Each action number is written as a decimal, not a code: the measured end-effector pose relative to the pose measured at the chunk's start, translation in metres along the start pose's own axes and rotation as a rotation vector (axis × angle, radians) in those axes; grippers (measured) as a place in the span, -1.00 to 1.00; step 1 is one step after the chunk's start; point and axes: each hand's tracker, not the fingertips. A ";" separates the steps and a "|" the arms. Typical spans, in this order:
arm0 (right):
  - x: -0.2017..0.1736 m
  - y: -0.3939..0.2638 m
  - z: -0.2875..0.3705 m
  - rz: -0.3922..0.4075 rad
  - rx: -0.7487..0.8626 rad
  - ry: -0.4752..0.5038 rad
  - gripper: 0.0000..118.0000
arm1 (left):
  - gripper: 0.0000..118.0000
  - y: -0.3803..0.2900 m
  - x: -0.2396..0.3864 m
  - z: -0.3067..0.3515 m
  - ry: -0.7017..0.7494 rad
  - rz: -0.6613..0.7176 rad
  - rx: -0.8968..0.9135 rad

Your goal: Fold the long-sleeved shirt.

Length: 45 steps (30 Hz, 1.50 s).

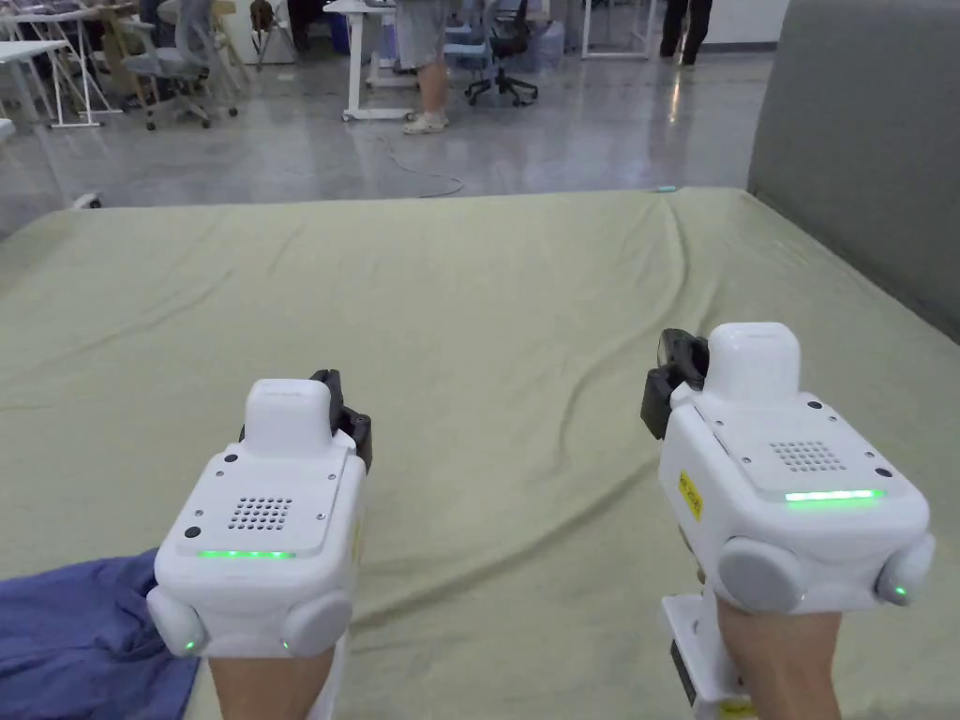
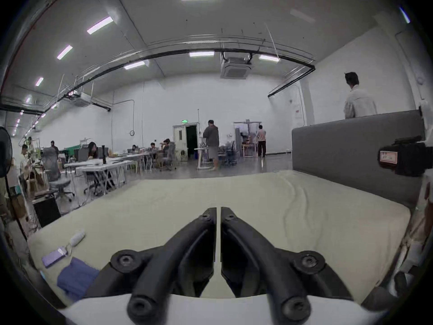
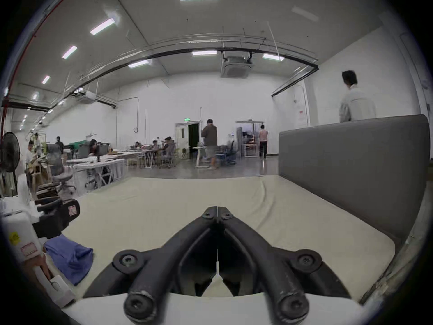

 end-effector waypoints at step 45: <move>0.005 -0.040 0.012 0.114 -0.052 -0.089 1.00 | 1.00 -0.034 0.003 0.024 0.037 -0.058 0.034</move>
